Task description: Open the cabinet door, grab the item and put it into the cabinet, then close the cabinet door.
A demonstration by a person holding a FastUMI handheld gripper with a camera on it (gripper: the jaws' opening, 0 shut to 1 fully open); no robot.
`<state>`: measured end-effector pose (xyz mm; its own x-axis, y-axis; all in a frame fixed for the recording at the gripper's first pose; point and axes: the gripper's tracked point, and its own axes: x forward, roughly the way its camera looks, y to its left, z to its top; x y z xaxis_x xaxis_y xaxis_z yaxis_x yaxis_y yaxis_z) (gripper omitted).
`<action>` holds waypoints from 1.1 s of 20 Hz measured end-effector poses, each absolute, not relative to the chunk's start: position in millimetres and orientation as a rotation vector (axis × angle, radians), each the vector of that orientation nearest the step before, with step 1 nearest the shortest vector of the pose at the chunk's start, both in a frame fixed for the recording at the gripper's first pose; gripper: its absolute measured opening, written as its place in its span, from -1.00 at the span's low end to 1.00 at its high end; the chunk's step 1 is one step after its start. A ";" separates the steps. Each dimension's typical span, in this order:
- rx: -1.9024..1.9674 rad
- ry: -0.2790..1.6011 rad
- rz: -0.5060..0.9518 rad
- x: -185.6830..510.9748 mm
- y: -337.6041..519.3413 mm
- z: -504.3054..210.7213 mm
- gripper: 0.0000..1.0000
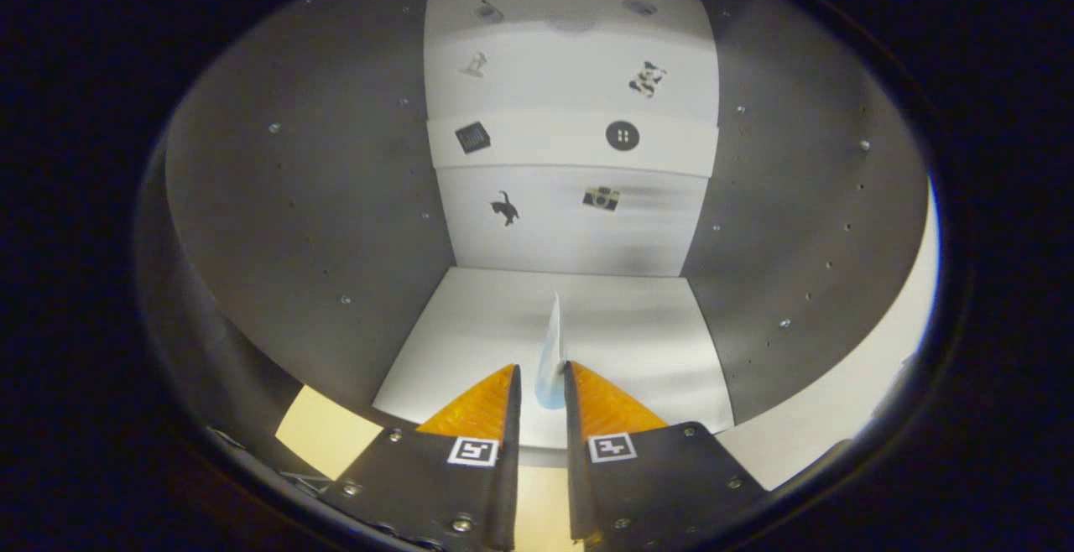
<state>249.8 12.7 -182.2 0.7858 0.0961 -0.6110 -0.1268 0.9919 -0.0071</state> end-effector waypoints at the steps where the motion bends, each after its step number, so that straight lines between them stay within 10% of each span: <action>1: -0.050 0.625 0.126 246.2 14.0 -174.3 -0.50; 22: -0.081 0.216 -0.057 72.5 -14.9 -37.3 -0.48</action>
